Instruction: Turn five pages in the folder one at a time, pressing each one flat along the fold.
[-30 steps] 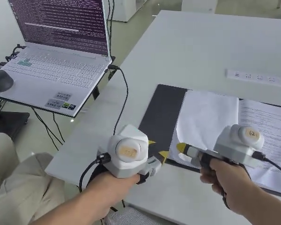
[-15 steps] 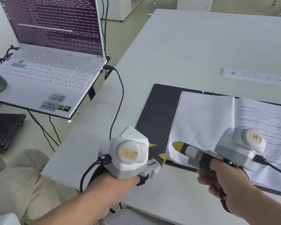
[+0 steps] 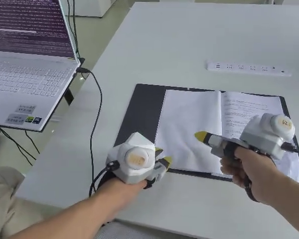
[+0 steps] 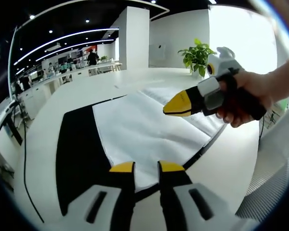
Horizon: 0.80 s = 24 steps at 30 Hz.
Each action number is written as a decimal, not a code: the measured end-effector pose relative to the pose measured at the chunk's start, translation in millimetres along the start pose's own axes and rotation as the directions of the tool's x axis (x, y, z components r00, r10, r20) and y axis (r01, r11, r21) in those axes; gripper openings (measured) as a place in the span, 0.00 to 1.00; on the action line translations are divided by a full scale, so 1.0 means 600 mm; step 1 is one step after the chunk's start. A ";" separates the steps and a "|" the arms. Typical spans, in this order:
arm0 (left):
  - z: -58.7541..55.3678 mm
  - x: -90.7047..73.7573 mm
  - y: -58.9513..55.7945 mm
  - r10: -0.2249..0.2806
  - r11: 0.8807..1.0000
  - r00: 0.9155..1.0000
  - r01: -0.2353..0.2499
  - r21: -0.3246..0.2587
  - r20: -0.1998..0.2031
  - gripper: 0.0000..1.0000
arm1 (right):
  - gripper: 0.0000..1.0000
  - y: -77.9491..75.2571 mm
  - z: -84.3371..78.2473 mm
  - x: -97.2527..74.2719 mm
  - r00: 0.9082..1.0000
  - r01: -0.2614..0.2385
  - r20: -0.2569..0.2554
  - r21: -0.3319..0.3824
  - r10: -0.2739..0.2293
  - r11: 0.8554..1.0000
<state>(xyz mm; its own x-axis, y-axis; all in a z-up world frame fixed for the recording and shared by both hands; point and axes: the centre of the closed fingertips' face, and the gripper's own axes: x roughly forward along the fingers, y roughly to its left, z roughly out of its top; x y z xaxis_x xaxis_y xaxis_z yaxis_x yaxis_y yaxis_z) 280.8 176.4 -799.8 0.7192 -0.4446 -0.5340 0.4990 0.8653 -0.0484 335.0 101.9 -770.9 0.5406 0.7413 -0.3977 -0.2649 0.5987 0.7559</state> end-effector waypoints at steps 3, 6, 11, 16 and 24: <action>-0.005 0.011 0.001 0.012 1.000 1.000 -0.012 -0.010 0.000 0.15 | 0.01 -0.016 0.019 -0.005 1.000 0.012 0.008 0.000 -0.012 1.000; -0.014 0.015 0.007 0.035 0.999 0.999 -0.035 -0.024 -0.005 0.14 | 0.01 -0.031 0.038 -0.007 1.000 0.021 0.022 0.011 -0.021 1.000; -0.027 0.015 0.010 0.054 0.998 0.998 -0.055 -0.037 -0.015 0.14 | 0.00 -0.045 0.055 -0.004 1.000 0.022 0.022 0.013 -0.022 1.000; -0.027 0.016 0.011 0.068 0.997 0.998 -0.068 -0.043 -0.008 0.14 | 0.00 -0.057 0.071 0.007 0.999 0.025 0.022 0.021 -0.026 0.999; -0.029 0.016 0.012 0.068 0.997 0.998 -0.068 -0.029 -0.009 0.14 | 0.00 -0.077 0.088 0.020 0.999 0.037 0.019 0.037 -0.037 0.999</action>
<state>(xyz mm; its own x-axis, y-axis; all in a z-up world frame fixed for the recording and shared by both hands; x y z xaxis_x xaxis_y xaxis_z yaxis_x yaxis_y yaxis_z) 283.0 182.5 -819.9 0.7472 -0.3827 -0.5433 0.4347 0.8999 -0.0360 395.6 67.1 -783.1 0.5655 0.7125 -0.4155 -0.2151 0.6137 0.7597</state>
